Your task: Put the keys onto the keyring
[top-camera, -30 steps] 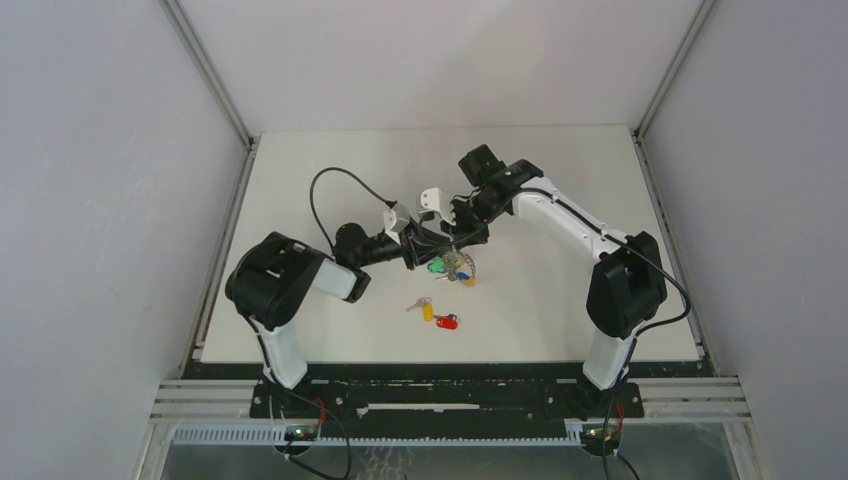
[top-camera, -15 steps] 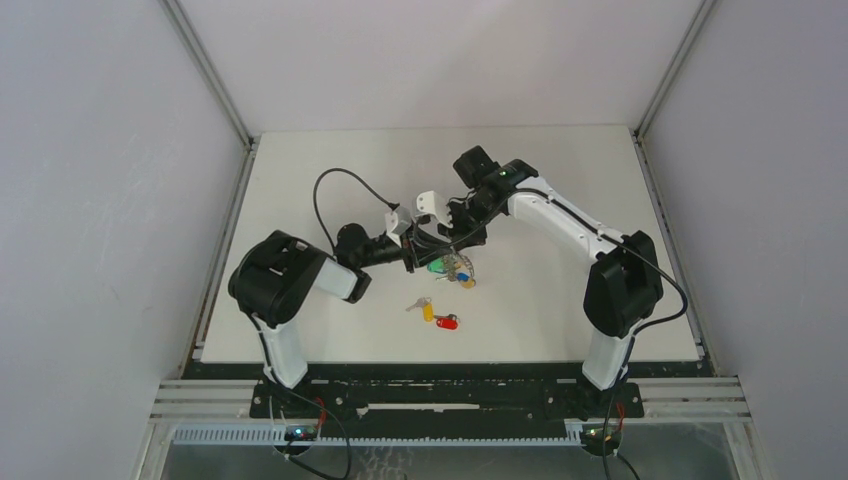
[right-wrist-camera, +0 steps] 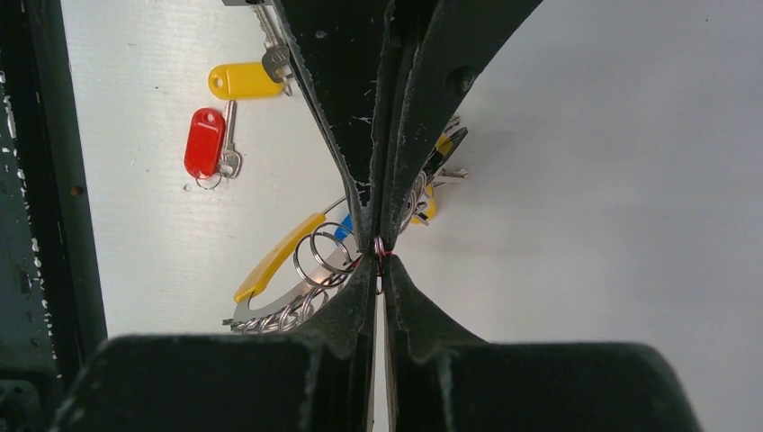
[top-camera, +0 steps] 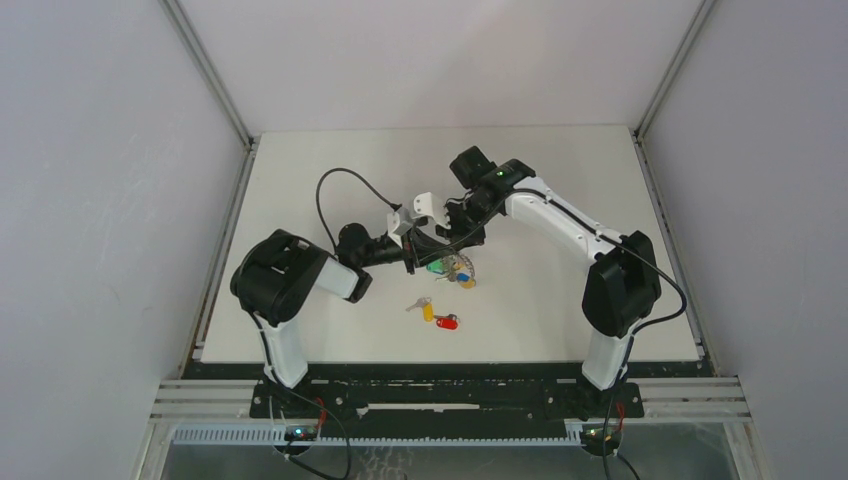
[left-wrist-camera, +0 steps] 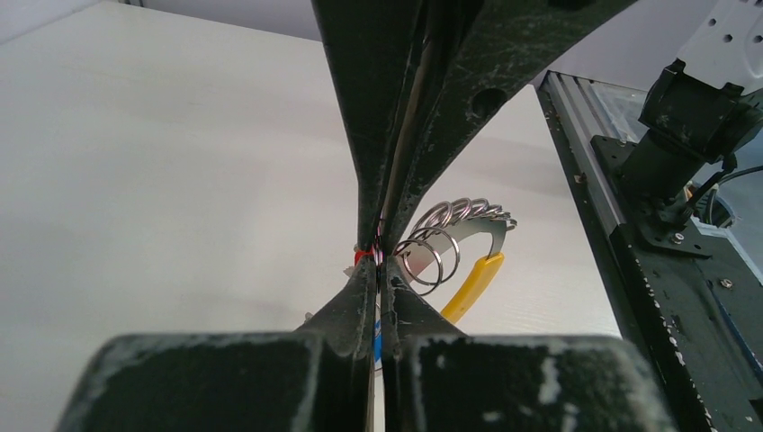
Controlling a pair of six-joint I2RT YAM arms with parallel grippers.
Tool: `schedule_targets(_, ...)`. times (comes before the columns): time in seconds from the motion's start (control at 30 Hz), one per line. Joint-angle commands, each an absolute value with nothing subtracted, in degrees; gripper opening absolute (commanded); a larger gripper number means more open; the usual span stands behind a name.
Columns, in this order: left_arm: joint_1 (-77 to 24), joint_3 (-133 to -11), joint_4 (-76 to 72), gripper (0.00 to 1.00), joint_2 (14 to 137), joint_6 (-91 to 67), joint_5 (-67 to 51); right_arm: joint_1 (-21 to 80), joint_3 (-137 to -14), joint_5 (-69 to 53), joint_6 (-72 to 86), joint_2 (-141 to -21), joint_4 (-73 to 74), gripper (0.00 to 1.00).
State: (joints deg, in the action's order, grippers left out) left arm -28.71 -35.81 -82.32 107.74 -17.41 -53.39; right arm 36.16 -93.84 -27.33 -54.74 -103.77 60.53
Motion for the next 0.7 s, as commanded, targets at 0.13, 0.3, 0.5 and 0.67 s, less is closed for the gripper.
schedule_targets(0.13, -29.0, -37.6, -85.2, 0.00, 106.4, -17.2, -52.4, 33.9, -93.3, -29.4, -51.1, -99.6, 55.3, 0.09)
schedule_targets(0.3, -28.9, -36.8, -85.2, 0.00, 104.9, -16.6, -51.6, 28.3, -85.8, -38.5, -50.0, -93.2, 48.7, 0.21)
schedule_targets(0.5, -29.0, -36.6, -85.2, 0.00, 104.2, -16.4, -51.5, 24.2, -81.2, -47.1, -50.9, -92.6, 45.0, 0.23)
schedule_targets(0.67, -29.0, -36.7, -85.2, 0.00, 104.0, -16.5, -51.8, 24.0, -81.1, -50.8, -52.1, -94.4, 44.2, 0.24)
